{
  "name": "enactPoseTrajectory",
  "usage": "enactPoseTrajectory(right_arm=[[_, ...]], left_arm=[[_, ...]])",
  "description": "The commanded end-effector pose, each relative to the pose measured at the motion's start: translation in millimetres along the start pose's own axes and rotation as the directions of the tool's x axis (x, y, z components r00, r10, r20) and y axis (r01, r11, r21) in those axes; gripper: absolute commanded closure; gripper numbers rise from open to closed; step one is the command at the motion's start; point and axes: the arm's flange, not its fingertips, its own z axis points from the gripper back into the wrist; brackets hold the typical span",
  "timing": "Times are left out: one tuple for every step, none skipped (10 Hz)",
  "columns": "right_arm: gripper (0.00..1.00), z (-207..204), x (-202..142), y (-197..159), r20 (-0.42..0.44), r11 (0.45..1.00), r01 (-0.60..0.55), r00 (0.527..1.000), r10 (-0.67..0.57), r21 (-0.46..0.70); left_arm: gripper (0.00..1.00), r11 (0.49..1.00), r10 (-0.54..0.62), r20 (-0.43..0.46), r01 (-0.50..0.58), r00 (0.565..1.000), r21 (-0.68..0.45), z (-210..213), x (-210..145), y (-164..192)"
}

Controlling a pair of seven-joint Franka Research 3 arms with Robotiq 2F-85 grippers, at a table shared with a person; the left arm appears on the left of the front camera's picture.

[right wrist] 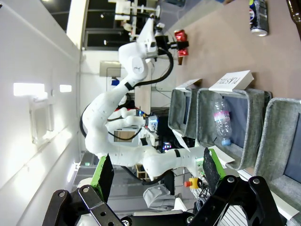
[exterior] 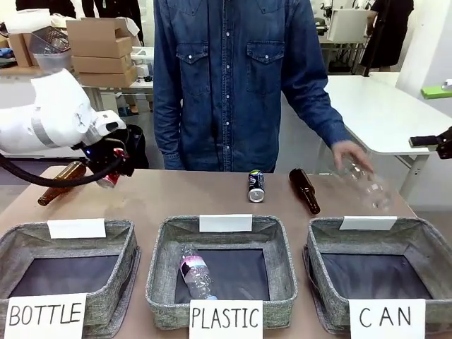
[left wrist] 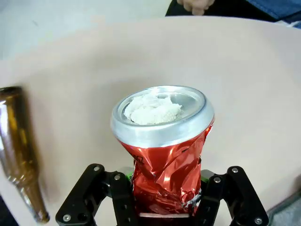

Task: Sort the can waste into the basket.
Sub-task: Pick up the can waste from the table and place it in the right Fabric basket.

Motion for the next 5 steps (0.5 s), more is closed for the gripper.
enactPoseTrajectory(right_arm=[[0.0, -1.1, 2.9, 0.1, 0.003, 1.0, -0.024, 1.0, 0.024, 0.019], [0.0, -1.1, 2.9, 0.1, 0.003, 1.0, -0.024, 1.0, 0.024, 0.019], [0.0, -1.1, 2.9, 0.1, 0.003, 1.0, -0.024, 1.0, 0.024, 0.019], [0.0, -1.1, 2.9, 0.1, 0.003, 1.0, -0.024, 1.0, 0.024, 0.019], [0.0, -1.1, 2.9, 0.1, 0.003, 1.0, -0.024, 1.0, 0.024, 0.019]], left_arm=[[1.0, 0.999, -0.038, -0.023, 0.037, 0.999, -0.022, 72.5, -30.8, -2.0], [1.0, 0.997, -0.081, -0.048, 0.08, 0.996, -0.023, 124.6, -54.5, -10.4], [1.0, 0.982, -0.176, -0.068, 0.17, 0.982, -0.081, 184.8, -95.1, -24.1], [1.0, 0.945, -0.31, -0.081, 0.298, 0.947, -0.134, 228.1, -138.6, -37.0], [1.0, 0.854, -0.494, -0.058, 0.472, 0.867, -0.218, 260.9, -183.2, -48.8]])
